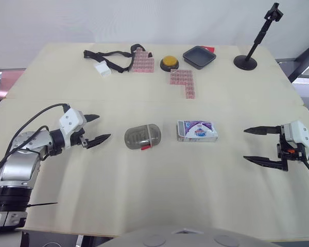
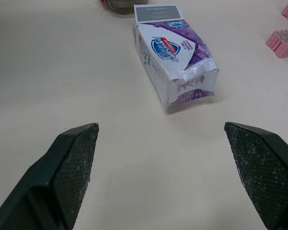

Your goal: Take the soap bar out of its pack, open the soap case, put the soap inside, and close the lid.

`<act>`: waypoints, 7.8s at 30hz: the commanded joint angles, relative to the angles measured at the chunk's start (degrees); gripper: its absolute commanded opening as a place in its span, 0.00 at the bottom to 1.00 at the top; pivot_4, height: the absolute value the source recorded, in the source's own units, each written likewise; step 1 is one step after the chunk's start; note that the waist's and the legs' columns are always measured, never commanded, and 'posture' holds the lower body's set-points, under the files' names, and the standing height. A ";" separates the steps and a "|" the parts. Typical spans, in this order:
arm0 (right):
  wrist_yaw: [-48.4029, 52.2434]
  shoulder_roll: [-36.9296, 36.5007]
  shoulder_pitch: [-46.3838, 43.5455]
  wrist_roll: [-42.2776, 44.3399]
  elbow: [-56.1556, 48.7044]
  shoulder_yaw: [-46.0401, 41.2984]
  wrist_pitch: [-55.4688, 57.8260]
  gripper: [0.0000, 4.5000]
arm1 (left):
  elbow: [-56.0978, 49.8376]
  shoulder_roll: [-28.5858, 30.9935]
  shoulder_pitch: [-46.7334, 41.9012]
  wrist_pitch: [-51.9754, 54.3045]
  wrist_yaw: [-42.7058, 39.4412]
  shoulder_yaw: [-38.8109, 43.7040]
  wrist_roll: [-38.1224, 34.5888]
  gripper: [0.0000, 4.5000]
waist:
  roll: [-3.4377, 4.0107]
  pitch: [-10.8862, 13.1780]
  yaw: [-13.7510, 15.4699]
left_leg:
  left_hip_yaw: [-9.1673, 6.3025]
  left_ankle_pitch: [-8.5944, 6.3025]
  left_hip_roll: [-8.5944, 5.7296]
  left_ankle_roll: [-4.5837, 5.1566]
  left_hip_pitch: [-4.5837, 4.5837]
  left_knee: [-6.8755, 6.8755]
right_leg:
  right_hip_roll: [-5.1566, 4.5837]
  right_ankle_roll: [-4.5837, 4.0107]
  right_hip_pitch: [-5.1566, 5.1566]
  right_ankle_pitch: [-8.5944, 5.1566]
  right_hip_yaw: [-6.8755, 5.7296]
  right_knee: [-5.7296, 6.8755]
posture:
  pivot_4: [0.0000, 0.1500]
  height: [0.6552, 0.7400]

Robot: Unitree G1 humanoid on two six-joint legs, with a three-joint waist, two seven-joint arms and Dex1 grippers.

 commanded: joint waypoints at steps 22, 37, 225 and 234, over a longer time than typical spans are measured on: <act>-2.59 -4.32 -4.35 -4.46 2.73 0.97 -0.22 1.00 | -2.44 0.34 -2.99 0.06 -9.69 2.15 -10.18 1.00 | 0.06 -0.03 0.63 | 0.01 0.08 0.13 0.13 -0.40 0.35 | -0.28 -0.14 -0.20 -0.08 -0.74 0.26 | 1.00 0.87; -8.68 -1.55 -21.81 -11.64 -8.32 19.30 14.69 1.00 | -21.17 -1.82 1.60 6.10 -12.41 -7.10 -15.29 1.00 | 0.10 -0.06 0.40 | 0.07 0.10 0.26 0.13 -0.39 0.37 | -0.27 -0.18 -0.21 -0.10 -0.89 0.37 | 1.00 0.87; -13.25 4.74 3.72 2.17 -22.16 -2.96 15.07 0.99 | -10.31 -1.43 -7.07 0.69 -13.22 -9.03 -8.91 1.00 | 0.96 -0.63 0.76 | 0.22 1.12 1.02 -1.37 -0.33 -0.76 | -0.15 -0.56 0.27 -0.27 -2.08 0.34 | 1.00 0.87; -8.46 2.91 6.28 5.73 -21.82 -2.01 17.42 0.99 | -3.39 -1.26 -10.94 -5.15 -13.92 -11.45 -2.62 1.00 | 0.96 -0.63 0.54 | 0.22 1.15 1.02 -1.19 -0.39 -0.73 | -0.20 -0.71 0.20 -0.36 -2.16 0.37 | 1.00 0.87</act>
